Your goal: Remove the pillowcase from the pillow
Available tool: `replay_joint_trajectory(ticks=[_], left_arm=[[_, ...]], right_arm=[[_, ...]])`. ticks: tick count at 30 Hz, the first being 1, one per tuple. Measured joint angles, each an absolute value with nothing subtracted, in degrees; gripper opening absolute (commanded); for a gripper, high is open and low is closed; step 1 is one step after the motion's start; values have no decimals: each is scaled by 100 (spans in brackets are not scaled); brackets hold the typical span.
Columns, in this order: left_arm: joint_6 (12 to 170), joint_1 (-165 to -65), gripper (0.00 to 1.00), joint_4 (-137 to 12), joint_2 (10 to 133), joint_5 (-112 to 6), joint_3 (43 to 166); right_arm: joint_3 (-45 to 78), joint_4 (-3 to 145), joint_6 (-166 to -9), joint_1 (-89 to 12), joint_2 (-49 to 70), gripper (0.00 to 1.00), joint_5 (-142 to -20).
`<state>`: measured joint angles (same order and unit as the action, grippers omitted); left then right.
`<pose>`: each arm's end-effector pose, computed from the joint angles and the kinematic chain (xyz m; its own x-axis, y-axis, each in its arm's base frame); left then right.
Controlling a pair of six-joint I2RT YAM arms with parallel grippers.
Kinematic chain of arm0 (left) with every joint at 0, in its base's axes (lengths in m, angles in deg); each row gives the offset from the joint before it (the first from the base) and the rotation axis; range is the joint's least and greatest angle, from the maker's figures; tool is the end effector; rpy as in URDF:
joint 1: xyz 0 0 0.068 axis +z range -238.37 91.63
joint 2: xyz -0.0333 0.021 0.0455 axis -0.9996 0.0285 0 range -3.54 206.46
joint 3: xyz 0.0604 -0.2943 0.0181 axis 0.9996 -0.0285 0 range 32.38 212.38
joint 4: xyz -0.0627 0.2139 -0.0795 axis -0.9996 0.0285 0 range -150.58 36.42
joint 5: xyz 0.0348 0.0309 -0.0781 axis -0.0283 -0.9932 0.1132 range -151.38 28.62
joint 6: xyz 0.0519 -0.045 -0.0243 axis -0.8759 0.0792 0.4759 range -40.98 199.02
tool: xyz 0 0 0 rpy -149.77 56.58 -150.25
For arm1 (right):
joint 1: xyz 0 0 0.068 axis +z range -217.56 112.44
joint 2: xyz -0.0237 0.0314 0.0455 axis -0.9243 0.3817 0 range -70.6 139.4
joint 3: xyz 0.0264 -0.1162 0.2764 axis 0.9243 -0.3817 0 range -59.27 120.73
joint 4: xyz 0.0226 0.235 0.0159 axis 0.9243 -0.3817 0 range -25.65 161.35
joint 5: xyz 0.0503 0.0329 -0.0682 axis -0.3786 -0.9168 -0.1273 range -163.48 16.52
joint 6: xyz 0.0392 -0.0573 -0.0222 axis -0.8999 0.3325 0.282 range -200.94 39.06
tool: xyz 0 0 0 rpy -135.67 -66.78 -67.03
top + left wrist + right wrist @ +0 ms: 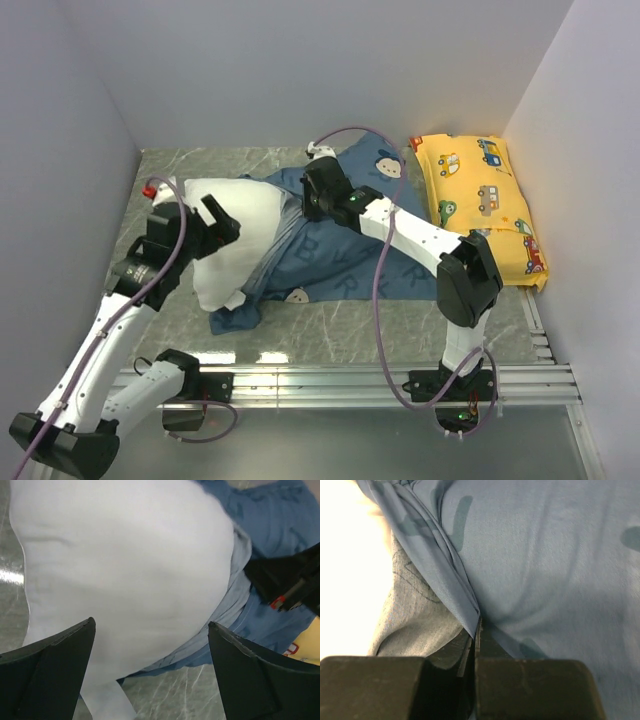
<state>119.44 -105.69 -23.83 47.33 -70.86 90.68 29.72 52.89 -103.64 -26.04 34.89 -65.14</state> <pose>0.1562 -0.0382 0.3631 -0.4574 -0.5273 -0.7161 -0.1838 0.8439 -0.5040 0.3310 0.2813 0.3146 -0.6147 -0.0341 -0.7881 -0.3573 0.9027 0.2396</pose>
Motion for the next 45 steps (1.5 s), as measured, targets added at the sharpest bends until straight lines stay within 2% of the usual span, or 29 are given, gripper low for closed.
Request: replay_joint_trajectory(ticks=[7,14,15,16,17,18,19,20,23,26,32,35,42,45], left_arm=[[12088,-10818,99,-2140,4537,-7293,8400],[12220,-10984,99,-2488,5455,-7359,8277],[12226,-10999,99,-2571,5612,-7389,8260],[12237,-11002,86,-2643,5763,-7440,8240],[12250,-11006,64,-2685,5885,-7490,8238],[12311,-11008,40,-2739,6025,-7542,8238],[12355,-11010,1,-2794,6156,-7590,8238],[12362,-11012,0,-2851,6239,-7636,8240],[12364,-11063,0,-2951,6379,-7783,8310],[12366,-11063,0,-2949,6351,-7888,8397],[12362,-11056,0,-2844,6261,-7929,8605],[12362,-11056,0,-2781,6191,-7907,8695],[12364,-11056,0,-2584,6121,-7816,8869],[12362,-11056,0,-2527,6093,-7796,8876]], right_arm=[[3160,5257,-10405,-2641,3662,0,-6685],[3162,5257,-10409,-2639,3664,0,-6735],[3162,5257,-10407,-2635,3664,6,-6739],[3162,5259,-10403,-2630,3664,12,-6746],[3162,5263,-10409,-2628,3664,26,-6755],[3162,5274,-10414,-2620,3664,34,-6768],[3162,5283,-10396,-2611,3662,41,-6796],[3162,5298,-10381,-2595,3657,53,-6818],[3084,5320,-10296,-2499,3518,68,-6835],[2754,5235,-10228,-2357,3013,75,-6713],[1759,5235,-10418,-1623,1485,79,-6226],[1372,5519,-10635,-1052,1164,80,-5915],[1446,5891,-10914,-504,2132,82,-5552],[1689,5888,-10962,-532,2704,75,-5426]])
